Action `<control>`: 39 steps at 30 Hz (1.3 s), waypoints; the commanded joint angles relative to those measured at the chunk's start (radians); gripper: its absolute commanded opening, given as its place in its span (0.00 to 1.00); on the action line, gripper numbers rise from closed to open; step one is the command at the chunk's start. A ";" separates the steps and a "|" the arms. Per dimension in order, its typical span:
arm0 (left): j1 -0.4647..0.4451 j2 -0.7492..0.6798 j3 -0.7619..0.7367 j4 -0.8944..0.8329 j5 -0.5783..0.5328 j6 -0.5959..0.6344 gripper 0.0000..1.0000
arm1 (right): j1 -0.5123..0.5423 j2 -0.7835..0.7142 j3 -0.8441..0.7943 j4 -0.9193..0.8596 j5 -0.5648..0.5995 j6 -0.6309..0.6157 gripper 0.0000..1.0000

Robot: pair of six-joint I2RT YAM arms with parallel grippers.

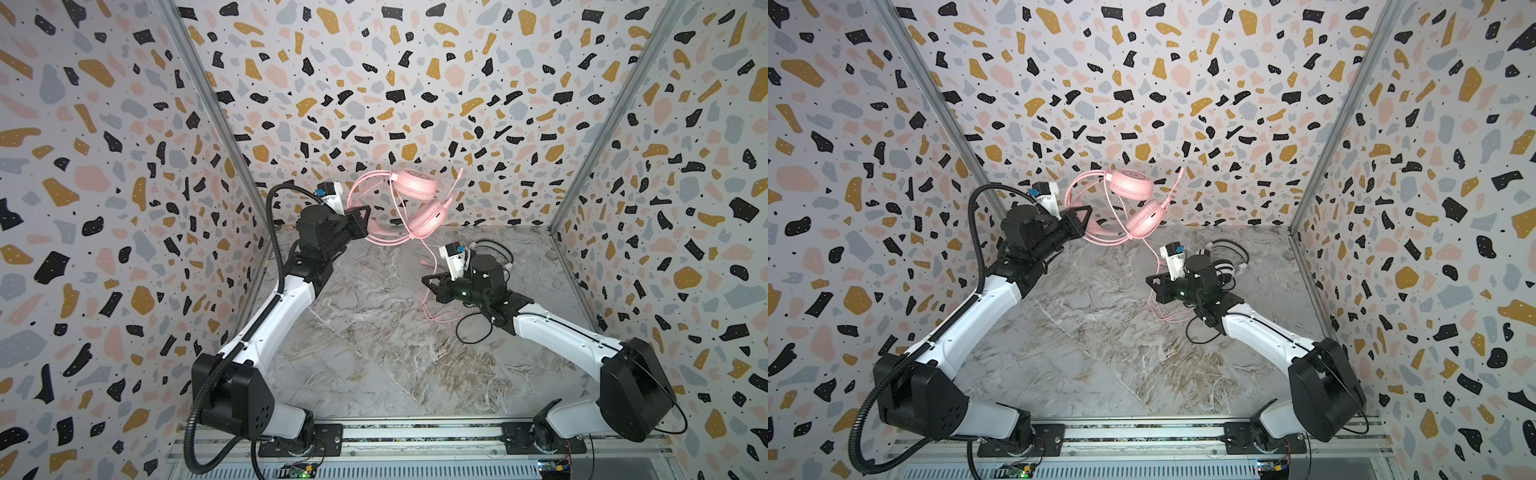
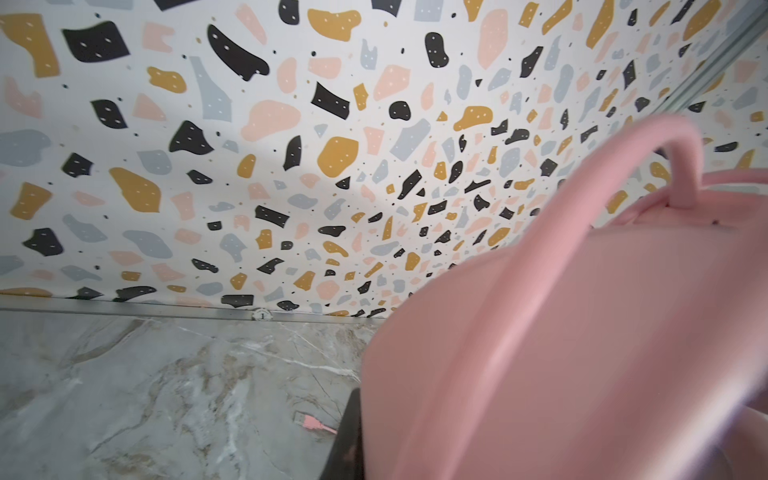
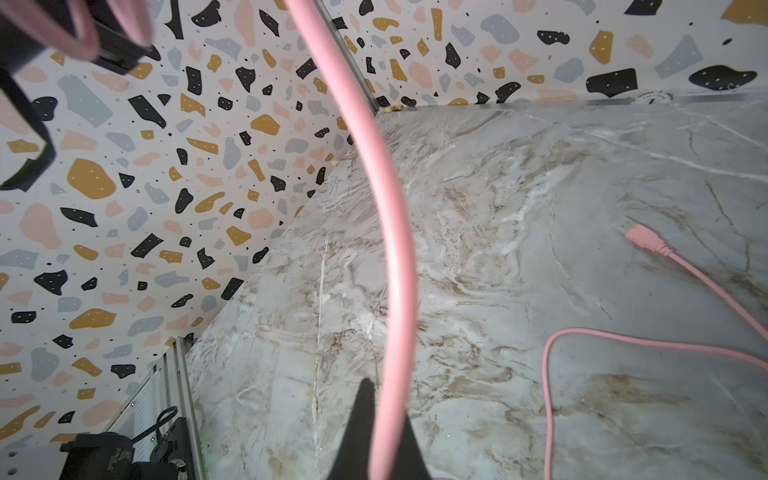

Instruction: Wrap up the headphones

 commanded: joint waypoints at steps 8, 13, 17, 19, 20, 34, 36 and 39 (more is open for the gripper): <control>0.005 0.033 0.069 -0.040 -0.168 0.032 0.00 | 0.105 -0.117 0.105 -0.169 0.118 -0.141 0.04; 0.002 0.037 0.059 -0.098 -0.201 0.076 0.00 | 0.143 -0.075 0.248 -0.340 0.172 -0.260 0.04; -0.003 0.012 0.056 -0.214 -0.275 0.203 0.00 | 0.166 -0.063 0.340 -0.461 0.288 -0.361 0.04; -0.003 -0.025 0.015 -0.226 -0.332 0.237 0.00 | 0.165 -0.068 0.355 -0.482 0.326 -0.385 0.05; -0.003 -0.046 -0.011 -0.223 -0.350 0.247 0.00 | 0.166 -0.069 0.363 -0.491 0.341 -0.397 0.05; -0.019 -0.108 -0.117 -0.344 -0.380 0.367 0.00 | 0.176 0.029 0.565 -0.623 0.575 -0.605 0.07; -0.019 -0.114 -0.122 -0.353 -0.391 0.378 0.00 | 0.187 0.035 0.566 -0.600 0.660 -0.647 0.07; -0.019 -0.124 -0.124 -0.364 -0.389 0.391 0.00 | 0.202 0.041 0.553 -0.544 0.761 -0.700 0.07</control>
